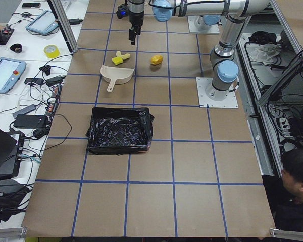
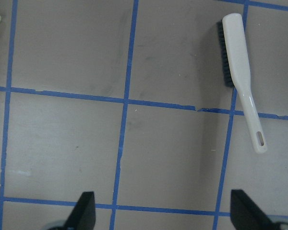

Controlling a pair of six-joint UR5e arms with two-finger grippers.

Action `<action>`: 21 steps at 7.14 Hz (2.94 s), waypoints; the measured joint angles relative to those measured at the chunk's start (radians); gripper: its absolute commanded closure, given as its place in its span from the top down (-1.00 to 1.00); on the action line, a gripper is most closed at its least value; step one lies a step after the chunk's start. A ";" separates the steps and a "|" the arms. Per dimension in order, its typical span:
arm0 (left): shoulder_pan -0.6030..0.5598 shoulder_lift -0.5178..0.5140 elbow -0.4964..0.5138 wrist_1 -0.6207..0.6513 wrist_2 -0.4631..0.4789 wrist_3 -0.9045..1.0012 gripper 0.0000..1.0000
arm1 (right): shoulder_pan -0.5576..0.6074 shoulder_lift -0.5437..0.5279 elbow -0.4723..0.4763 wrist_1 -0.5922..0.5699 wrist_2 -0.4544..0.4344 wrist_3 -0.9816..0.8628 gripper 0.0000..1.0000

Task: Sweep and dump trash into bin
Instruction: 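Lower the left gripper onto the dustpan handle while the right gripper descends to the brush, then grasp the dustpan handle with the left gripper while the right gripper grasps the brush handle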

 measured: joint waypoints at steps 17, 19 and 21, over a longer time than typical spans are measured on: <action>0.111 -0.442 0.031 0.370 0.020 1.216 0.39 | -0.328 0.351 0.336 -0.599 -0.121 -0.831 -0.29; 0.112 -0.437 0.023 0.370 0.018 1.211 0.13 | -0.328 0.346 0.336 -0.600 -0.121 -0.824 -0.47; 0.113 -0.433 0.021 0.370 0.018 1.217 -0.42 | -0.328 0.342 0.333 -0.599 -0.121 -0.815 -0.50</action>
